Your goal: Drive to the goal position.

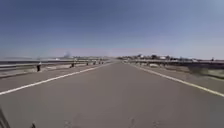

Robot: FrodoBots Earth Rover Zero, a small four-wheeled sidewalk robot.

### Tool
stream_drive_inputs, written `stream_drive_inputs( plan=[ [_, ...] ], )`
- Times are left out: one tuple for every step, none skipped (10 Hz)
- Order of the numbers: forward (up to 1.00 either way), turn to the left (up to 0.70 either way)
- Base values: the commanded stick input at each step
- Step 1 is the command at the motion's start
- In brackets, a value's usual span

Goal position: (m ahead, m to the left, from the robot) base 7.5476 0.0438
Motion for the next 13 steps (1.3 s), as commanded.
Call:
stream_drive_inputs(
  plan=[
    [1.00,0.00],
    [1.00,0.00],
    [1.00,0.00],
    [1.00,0.00],
    [1.00,0.00],
    [1.00,0.00],
    [1.00,0.00],
    [1.00,0.00],
    [1.00,0.00],
    [1.00,0.00],
    [1.00,0.00],
    [1.00,0.00],
    [1.00,0.00]
  ],
)
